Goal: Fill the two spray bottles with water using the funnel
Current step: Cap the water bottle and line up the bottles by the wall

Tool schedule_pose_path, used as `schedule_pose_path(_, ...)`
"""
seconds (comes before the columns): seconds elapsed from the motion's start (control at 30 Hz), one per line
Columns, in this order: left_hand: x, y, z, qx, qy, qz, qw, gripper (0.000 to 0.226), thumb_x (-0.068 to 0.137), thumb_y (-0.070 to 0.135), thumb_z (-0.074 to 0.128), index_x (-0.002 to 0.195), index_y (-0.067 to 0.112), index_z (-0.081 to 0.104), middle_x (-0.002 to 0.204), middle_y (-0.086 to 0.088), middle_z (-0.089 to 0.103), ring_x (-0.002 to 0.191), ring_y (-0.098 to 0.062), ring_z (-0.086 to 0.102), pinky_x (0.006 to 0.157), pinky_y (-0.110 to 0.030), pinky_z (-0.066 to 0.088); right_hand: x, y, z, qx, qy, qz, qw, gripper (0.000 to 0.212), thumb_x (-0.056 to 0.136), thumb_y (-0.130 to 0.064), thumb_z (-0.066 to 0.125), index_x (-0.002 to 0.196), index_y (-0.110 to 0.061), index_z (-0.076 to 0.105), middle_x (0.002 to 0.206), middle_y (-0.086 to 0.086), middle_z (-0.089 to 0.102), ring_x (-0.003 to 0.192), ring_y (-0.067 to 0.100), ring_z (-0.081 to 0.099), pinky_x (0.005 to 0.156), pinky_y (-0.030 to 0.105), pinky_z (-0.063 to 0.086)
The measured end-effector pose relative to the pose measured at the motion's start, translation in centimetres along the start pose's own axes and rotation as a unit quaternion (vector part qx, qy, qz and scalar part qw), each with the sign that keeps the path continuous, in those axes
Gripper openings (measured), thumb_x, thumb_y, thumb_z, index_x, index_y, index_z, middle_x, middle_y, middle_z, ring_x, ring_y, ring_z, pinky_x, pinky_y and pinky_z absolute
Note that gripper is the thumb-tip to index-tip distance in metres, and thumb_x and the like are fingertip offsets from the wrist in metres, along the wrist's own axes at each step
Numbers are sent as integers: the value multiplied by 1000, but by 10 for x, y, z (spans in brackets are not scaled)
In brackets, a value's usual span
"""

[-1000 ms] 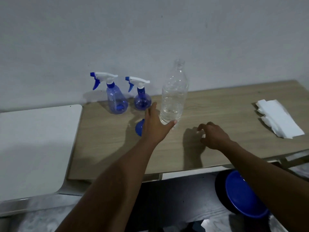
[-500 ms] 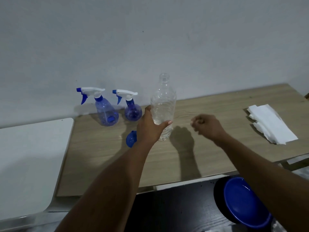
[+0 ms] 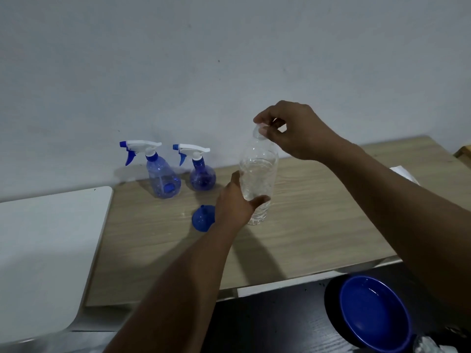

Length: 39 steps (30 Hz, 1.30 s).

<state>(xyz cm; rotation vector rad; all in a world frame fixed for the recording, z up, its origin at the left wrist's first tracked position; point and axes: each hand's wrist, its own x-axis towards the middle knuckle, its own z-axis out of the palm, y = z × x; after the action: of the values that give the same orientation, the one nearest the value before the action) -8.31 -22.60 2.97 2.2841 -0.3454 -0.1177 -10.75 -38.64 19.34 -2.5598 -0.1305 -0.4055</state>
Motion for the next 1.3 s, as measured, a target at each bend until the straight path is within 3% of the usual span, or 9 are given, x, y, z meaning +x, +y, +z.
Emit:
schedule_pose_path(0.17, 1, -2, 0, 19, 1, 13, 1000, 86, 66, 59, 81, 134, 25, 40, 119, -2, 66, 109, -26, 63, 86, -39, 54, 16, -14, -10, -143, -85, -28, 986, 30, 95, -36, 65, 114, -14, 69, 104, 1, 59, 96, 20, 57, 82, 33, 44)
schedule_pose_path(0.3, 3, -4, 1, 26, -4, 10, 1000, 86, 66, 63, 78, 132, 25, 40, 119, -2, 67, 108, -26, 63, 86, -39, 54, 25, -19, -2, -219, -52, 16, 974, 46, 89, -57, 63, 97, -12, 61, 94, 5, 62, 90, 26, 57, 76, 35, 42)
schedule_pose_path(0.47, 7, -6, 0, 39, -10, 17, 999, 86, 66, 67, 76, 132, 26, 40, 118, -2, 67, 107, -26, 64, 84, -38, 55, 21, -12, -3, -182, -90, 33, 979, 55, 89, -52, 66, 126, -16, 50, 109, 9, 63, 99, 30, 59, 78, 38, 46)
schedule_pose_path(0.63, 8, -7, 0, 39, -19, 22, 999, 88, 68, 66, 76, 137, 27, 38, 122, -2, 65, 112, -25, 62, 87, -40, 55, 19, -7, -1, -136, -80, 9, 987, 38, 91, -50, 65, 107, -16, 68, 91, -4, 63, 91, 22, 61, 76, 31, 45)
schedule_pose_path(0.83, 9, -10, -2, 34, -21, 21, 999, 90, 65, 69, 75, 137, 28, 39, 121, -1, 66, 110, -25, 63, 87, -42, 56, 29, -14, -21, -94, -182, 6, 979, 27, 94, -26, 68, 121, -25, 70, 103, -10, 68, 101, 15, 65, 74, 22, 44)
schedule_pose_path(0.97, 9, -10, -1, 33, -26, 22, 999, 90, 65, 69, 76, 136, 29, 39, 120, -1, 66, 110, -26, 62, 87, -40, 55, 38, -20, -23, -163, -165, 35, 972, 39, 77, -51, 78, 94, -17, 74, 77, -5, 65, 72, 14, 62, 65, 26, 47)
schedule_pose_path(1.1, 8, -10, -2, 26, -27, 21, 999, 89, 65, 66, 77, 136, 28, 40, 121, -2, 66, 112, -27, 61, 89, -43, 54, 34, -20, -4, -310, -72, 20, 948, 64, 85, -75, 49, 62, -17, 39, 67, 2, 40, 79, 30, 54, 69, 34, 38)
schedule_pose_path(1.2, 7, -9, -2, 18, -30, 18, 999, 89, 65, 66, 78, 136, 27, 40, 122, -1, 66, 112, -26, 61, 90, -42, 54, 27, -14, 2, -283, -53, 14, 958, 72, 84, -83, 38, 82, -13, 57, 77, 1, 54, 79, 26, 54, 70, 35, 43)
schedule_pose_path(1.3, 7, -9, -3, 23, -33, 14, 999, 87, 66, 65, 78, 135, 29, 39, 120, -1, 66, 111, -27, 62, 88, -43, 55, 20, -8, 3, -162, -73, -28, 984, 50, 93, -62, 52, 100, -14, 66, 91, 1, 69, 88, 24, 62, 78, 38, 51)
